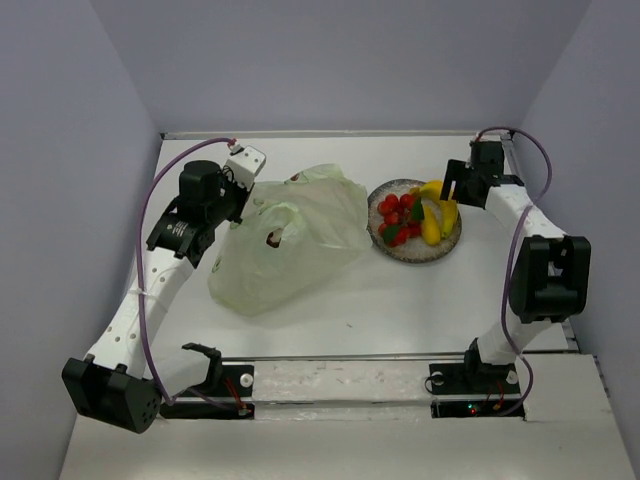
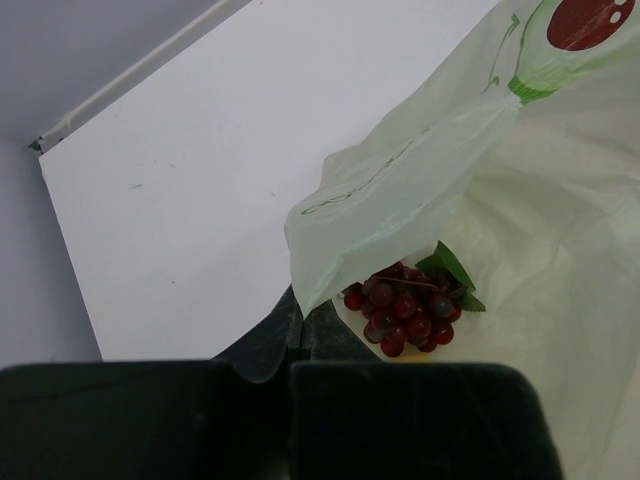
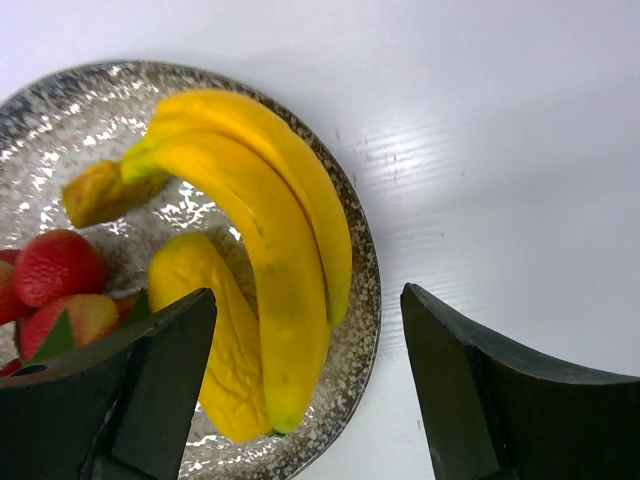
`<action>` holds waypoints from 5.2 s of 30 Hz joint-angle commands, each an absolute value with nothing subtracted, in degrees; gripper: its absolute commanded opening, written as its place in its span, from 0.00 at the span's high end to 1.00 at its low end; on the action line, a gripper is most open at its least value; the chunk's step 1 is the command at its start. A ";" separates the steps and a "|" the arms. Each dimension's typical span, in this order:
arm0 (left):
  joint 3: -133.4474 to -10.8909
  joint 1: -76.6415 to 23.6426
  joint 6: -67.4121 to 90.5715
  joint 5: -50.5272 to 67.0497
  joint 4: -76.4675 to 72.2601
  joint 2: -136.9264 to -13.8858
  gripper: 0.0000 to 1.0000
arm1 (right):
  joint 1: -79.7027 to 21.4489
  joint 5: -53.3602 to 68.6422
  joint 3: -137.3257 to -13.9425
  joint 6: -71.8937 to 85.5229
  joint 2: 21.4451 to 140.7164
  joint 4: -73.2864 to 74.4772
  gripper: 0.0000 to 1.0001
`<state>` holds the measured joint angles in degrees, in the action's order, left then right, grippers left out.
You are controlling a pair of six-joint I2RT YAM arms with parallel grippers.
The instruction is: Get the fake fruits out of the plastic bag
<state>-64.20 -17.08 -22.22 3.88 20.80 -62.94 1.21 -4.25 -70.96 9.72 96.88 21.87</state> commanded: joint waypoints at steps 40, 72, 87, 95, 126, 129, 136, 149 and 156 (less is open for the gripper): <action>-56.17 -17.49 -26.79 14.91 18.02 -56.44 1.00 | -65.92 -4.80 -64.33 3.08 89.73 10.47 0.93; -48.43 -20.30 -17.05 3.24 7.56 -56.60 1.00 | -55.37 -16.78 -95.96 17.93 133.05 -13.89 0.11; -49.39 -19.78 -13.63 2.02 5.36 -57.74 1.00 | -54.76 -17.40 -105.81 18.37 140.54 -4.84 0.94; -50.19 -17.93 -12.83 -2.10 5.19 -58.27 1.00 | -54.76 -14.61 -102.23 16.17 127.37 -3.78 0.99; -52.82 -16.96 -14.41 -1.50 1.49 -58.54 1.00 | -36.93 -9.82 -97.20 7.39 78.75 18.35 0.99; -52.91 -16.96 -14.33 -1.32 1.41 -58.01 1.00 | -29.55 -14.23 -96.51 5.89 80.42 24.77 0.99; -52.56 -16.96 -14.77 -1.49 1.93 -56.52 1.00 | -16.71 -8.52 -94.05 6.59 83.84 25.84 0.99; -51.15 -16.96 -14.94 -0.70 2.02 -54.40 1.00 | -6.94 1.75 -87.81 3.87 95.01 22.33 0.99; -50.36 -16.96 -15.03 -0.79 1.93 -53.96 1.00 | -6.94 5.54 -82.62 4.40 91.94 22.15 0.99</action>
<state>-51.11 -17.15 -14.52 -1.08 4.12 -55.35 -6.68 1.56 -83.96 4.71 96.07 25.50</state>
